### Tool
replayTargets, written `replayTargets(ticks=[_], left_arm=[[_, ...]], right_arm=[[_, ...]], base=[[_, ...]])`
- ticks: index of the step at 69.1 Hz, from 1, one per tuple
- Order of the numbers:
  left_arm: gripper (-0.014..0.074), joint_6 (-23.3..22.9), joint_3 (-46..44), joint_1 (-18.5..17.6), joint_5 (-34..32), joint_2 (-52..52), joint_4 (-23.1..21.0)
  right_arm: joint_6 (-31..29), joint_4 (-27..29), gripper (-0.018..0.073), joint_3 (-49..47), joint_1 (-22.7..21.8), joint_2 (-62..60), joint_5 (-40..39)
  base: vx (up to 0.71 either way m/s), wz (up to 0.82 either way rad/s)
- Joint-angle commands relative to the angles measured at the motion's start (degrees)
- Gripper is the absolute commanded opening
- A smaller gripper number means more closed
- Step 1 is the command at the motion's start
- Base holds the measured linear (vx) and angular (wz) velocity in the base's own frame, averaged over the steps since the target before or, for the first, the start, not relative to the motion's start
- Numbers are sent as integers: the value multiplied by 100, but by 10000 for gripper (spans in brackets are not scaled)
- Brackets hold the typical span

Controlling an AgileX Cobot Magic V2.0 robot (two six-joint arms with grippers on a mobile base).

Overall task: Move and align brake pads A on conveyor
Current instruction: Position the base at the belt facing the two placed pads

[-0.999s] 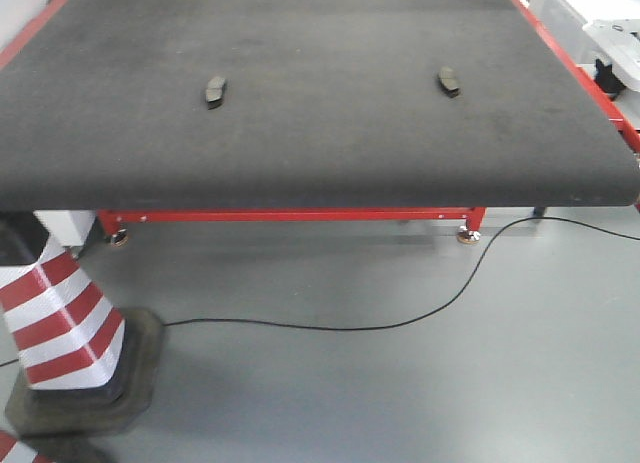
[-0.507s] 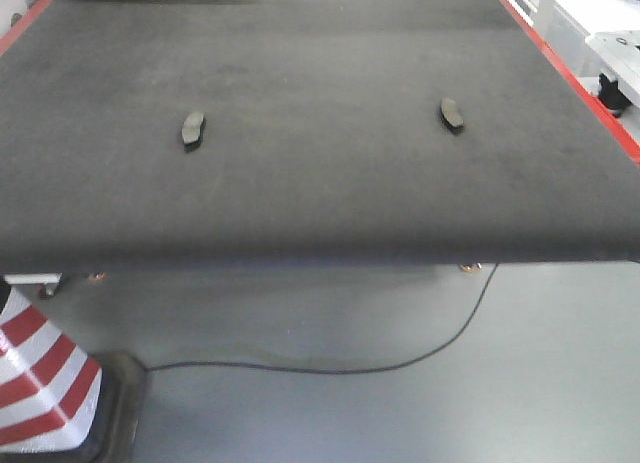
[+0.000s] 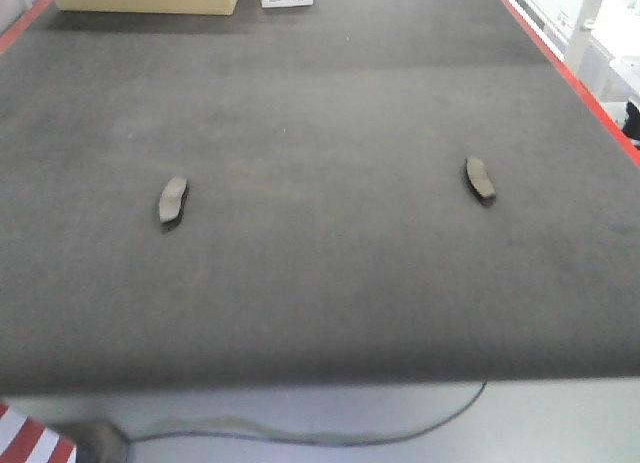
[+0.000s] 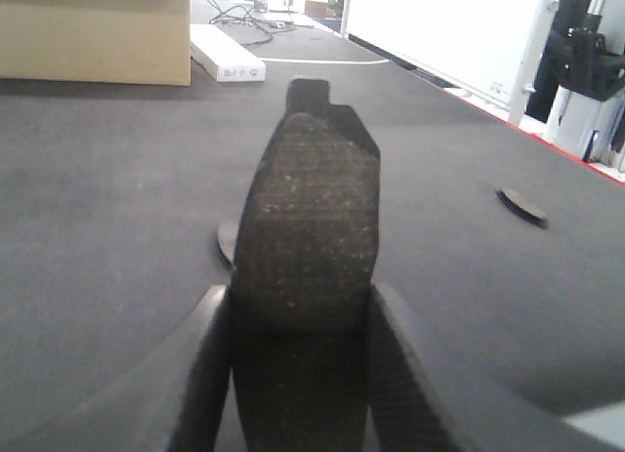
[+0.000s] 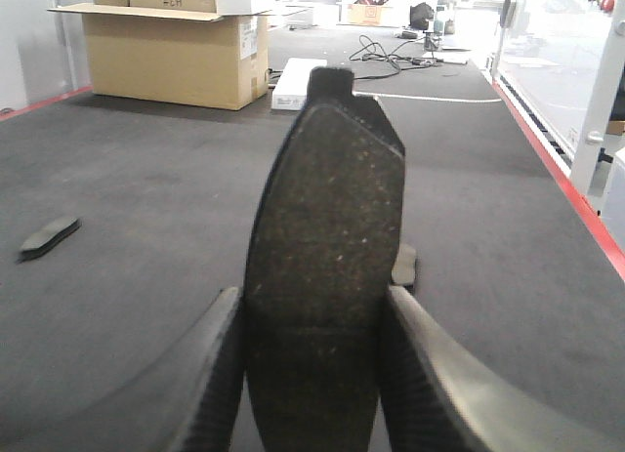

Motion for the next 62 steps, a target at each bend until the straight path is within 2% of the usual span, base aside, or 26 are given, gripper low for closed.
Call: replayTargets(ticks=[1, 34, 62], left_arm=[[-6, -8, -143, -17, -560, 87, 42], [-6, -8, -143, -17, -561, 87, 43], [-6, -8, -143, -17, -561, 87, 43]], right_arm=[[-61, -1, -2, -168, -23, 71, -551], [-61, -1, -2, -168, -23, 71, -548], [-61, -1, -2, -168, -23, 71, -548]], base=[[38, 0], [33, 0], [19, 2]])
